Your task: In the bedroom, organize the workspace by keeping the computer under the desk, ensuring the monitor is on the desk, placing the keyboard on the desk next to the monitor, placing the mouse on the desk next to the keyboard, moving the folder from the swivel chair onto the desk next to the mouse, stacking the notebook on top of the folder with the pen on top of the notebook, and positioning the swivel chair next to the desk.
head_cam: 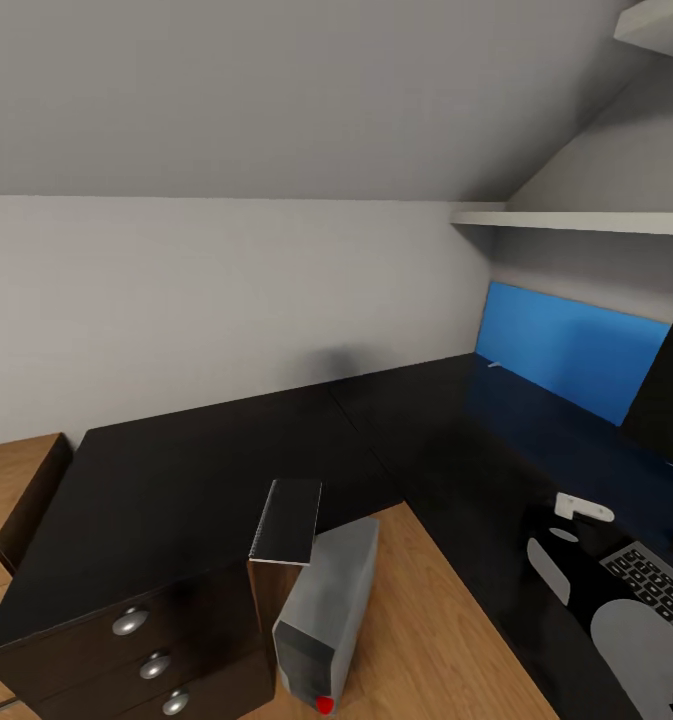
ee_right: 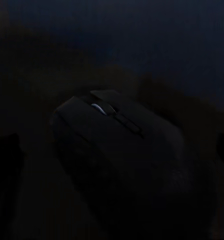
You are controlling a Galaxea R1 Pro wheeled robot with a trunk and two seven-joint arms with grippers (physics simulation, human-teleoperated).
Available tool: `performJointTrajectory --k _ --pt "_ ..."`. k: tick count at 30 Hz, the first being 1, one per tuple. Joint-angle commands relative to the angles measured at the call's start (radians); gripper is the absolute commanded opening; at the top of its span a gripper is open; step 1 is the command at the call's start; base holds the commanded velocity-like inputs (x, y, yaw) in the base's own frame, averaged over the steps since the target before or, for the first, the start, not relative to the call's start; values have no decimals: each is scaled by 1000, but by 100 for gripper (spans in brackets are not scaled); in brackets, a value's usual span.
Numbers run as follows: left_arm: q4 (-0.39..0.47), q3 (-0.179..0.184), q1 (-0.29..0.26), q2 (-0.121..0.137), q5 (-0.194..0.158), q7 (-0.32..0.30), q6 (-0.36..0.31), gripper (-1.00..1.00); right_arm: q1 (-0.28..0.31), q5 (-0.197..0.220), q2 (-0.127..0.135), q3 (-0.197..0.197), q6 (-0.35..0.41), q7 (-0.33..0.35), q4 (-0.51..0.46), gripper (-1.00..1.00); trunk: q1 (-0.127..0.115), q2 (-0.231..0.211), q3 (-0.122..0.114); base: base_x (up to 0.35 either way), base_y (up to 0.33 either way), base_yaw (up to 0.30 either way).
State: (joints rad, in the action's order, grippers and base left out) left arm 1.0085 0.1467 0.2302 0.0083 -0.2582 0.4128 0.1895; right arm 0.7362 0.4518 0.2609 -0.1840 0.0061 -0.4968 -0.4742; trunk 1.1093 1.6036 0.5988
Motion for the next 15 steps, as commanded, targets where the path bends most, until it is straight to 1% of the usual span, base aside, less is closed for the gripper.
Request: performJointTrajectory --k 1,10,11,12,15 --pt "1 4 0 1 -10 4 5 100 0 13 1 -8 4 -6 -1 100 0 0 1 0 0 0" --pt "1 4 0 1 -10 4 5 100 0 13 -3 -9 1 -6 -16 100 0 0 1 0 0 0" --pt "1 4 0 1 -10 4 5 100 0 12 -3 -10 -14 -8 -48 100 0 0 1 0 0 0" --pt "1 4 0 1 -10 4 5 100 0 12 -3 -10 -19 -8 -61 100 0 0 1 0 0 0" --pt "1 4 0 1 -10 4 5 100 -2 12 -3 -9 -36 -14 -150 100 0 0 1 0 0 0"
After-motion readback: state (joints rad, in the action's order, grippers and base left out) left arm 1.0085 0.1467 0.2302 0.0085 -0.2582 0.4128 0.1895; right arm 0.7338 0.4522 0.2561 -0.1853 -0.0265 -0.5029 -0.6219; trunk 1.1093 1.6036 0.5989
